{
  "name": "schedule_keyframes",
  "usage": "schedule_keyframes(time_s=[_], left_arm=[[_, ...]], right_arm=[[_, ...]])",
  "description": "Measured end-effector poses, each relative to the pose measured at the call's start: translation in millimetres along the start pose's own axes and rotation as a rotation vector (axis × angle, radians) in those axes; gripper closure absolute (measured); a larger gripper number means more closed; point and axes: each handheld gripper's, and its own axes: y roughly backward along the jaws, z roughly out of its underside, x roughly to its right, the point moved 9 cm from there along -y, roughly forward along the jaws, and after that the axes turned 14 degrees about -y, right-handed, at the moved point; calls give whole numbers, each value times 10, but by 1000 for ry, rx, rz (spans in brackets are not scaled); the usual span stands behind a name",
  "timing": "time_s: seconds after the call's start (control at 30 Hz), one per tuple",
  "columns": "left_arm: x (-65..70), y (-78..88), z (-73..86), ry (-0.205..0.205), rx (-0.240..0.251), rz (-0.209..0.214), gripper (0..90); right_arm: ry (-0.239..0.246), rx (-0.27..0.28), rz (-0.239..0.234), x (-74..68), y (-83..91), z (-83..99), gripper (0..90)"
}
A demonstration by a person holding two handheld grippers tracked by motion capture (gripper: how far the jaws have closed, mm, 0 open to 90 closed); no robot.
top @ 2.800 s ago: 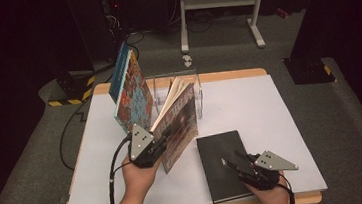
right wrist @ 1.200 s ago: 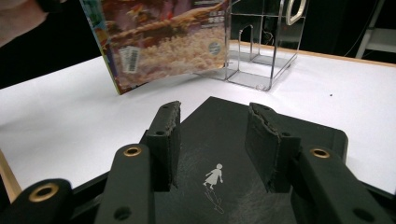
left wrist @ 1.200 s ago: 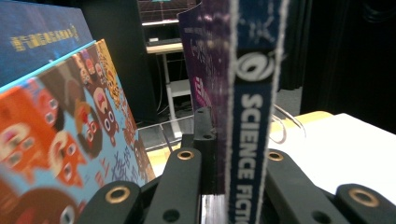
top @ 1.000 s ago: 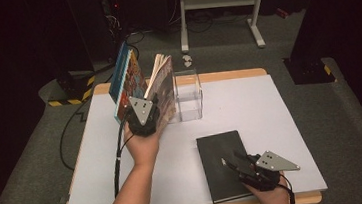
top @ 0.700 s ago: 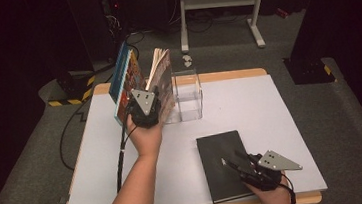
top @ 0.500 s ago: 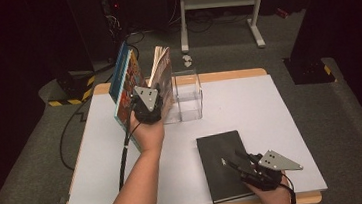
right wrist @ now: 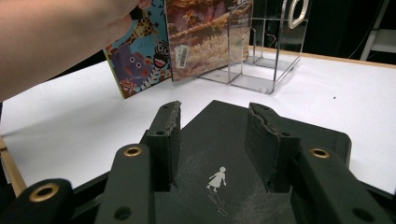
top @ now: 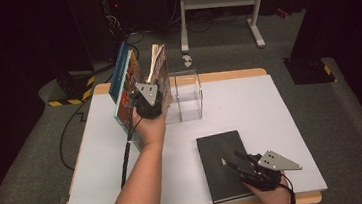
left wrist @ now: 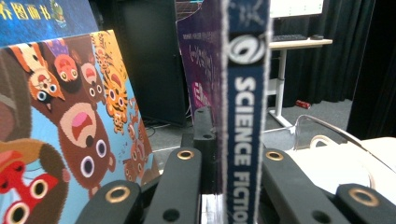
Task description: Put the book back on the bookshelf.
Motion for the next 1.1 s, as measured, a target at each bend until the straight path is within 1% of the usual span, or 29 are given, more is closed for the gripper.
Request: schedule_keyframes(time_s=[0.13, 0.27, 0.4, 0.5, 0.6, 0.7, 0.87, 1.03, 1.1], left_arm=[[-4, -14, 13, 1, 3, -7, 836], [-8, -3, 42, -12, 9, -19, 832], [-13, 22, 85, -42, 9, -49, 811], [-40, 31, 96, -32, -4, -51, 804], [-48, 26, 136, -32, -26, -44, 778], [-52, 24, 169, -35, -38, -41, 759], [-42, 24, 213, -26, -51, -30, 721], [4, 50, 227, -9, -58, -4, 668], [19, 64, 238, -9, -62, 5, 645]], right_arm=[[-2, -3, 1, -3, -6, 10, 550], [2, -5, 0, -9, -11, 15, 550], [4, -7, -4, -18, -13, 19, 549], [4, -8, -5, -24, -12, 23, 549], [4, -10, -7, -31, -17, 27, 549], [5, -10, -7, -36, -19, 28, 549], [5, -13, -6, -40, -27, 34, 548], [6, -16, -9, -43, -32, 37, 547], [7, -16, -9, -44, -31, 37, 546]])
